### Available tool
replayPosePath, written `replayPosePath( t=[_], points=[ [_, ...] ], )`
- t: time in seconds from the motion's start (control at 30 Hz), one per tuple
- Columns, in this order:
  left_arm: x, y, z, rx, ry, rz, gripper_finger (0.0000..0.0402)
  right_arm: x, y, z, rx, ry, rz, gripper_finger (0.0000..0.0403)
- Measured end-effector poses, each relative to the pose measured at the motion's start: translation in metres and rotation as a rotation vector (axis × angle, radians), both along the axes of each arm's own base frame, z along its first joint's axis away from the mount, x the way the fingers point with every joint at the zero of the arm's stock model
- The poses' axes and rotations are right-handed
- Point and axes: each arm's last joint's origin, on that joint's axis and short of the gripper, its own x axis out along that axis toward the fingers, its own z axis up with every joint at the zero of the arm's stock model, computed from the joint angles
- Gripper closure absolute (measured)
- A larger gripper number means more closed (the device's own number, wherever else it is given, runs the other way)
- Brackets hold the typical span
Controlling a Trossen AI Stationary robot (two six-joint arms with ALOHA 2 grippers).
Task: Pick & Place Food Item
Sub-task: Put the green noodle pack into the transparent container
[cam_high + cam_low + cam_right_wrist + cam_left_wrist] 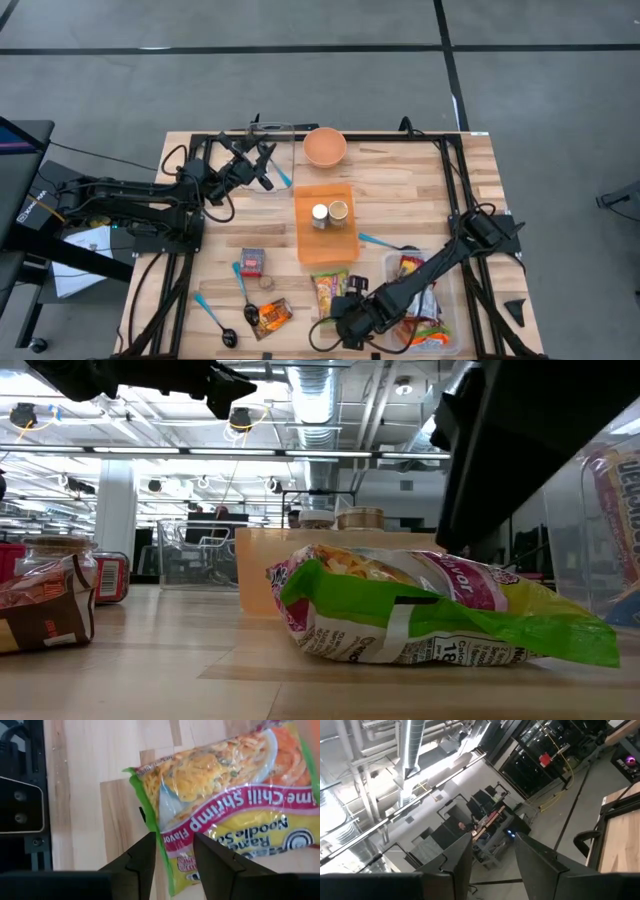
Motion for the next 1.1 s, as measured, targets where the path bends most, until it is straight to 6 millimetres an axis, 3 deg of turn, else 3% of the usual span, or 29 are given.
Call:
replayPosePath(
  t=[0.3,1.1],
  points=[
    [0.001,-0.001,0.0,0.021,0.003,-0.06,0.0262,-0.005,-0.001,-0.002,-0.011,0.046,-0.016,0.0276],
    [0.001,-0.001,0.0,0.02,0.003,-0.06,0.0262,0.006,-0.014,-0.001,-0.005,0.033,-0.066,0.0276]
  ],
)
